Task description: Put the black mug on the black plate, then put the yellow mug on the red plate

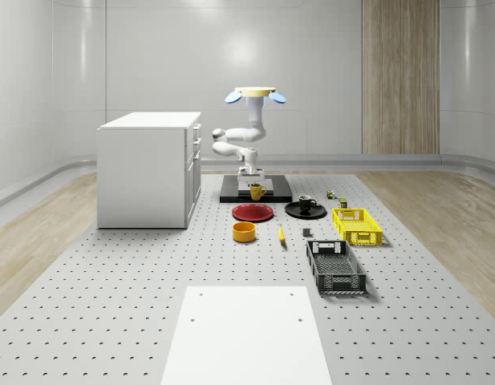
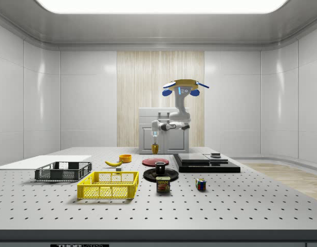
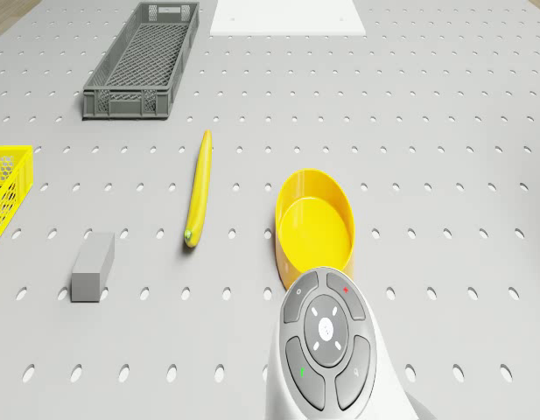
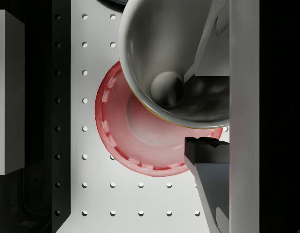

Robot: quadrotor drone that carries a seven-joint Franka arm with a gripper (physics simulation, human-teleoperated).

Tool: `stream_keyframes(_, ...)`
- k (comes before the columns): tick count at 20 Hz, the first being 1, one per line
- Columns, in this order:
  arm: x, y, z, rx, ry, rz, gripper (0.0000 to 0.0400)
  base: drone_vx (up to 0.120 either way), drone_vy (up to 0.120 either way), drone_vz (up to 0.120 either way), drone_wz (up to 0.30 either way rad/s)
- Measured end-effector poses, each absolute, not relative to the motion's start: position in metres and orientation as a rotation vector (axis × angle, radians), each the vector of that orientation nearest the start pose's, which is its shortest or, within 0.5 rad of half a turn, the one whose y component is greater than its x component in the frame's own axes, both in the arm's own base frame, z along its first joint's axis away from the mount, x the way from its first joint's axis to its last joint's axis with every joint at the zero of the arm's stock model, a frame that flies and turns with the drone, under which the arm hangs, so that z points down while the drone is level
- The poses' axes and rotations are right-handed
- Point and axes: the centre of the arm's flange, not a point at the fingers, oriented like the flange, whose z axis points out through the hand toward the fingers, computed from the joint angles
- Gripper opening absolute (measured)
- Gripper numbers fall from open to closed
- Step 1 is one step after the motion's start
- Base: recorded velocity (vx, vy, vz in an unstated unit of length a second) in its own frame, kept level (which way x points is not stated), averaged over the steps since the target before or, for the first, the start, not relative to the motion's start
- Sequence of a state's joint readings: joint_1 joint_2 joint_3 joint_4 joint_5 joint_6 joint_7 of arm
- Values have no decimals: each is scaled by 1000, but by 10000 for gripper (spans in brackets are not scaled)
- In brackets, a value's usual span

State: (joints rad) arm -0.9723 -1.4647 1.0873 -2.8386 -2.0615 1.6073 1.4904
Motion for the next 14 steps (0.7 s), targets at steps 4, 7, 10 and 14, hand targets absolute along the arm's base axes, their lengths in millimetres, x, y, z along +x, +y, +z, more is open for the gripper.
stream_keyframes(4,291,62,567,1,-2,786,110,0,0,0,0)
stream_keyframes(7,291,67,576,1,-2,786,110,0,0,0,0)
stream_keyframes(10,291,70,588,1,-2,786,110,0,0,0,0)
stream_keyframes(14,291,72,604,1,-2,786,110,0,0,0,0)
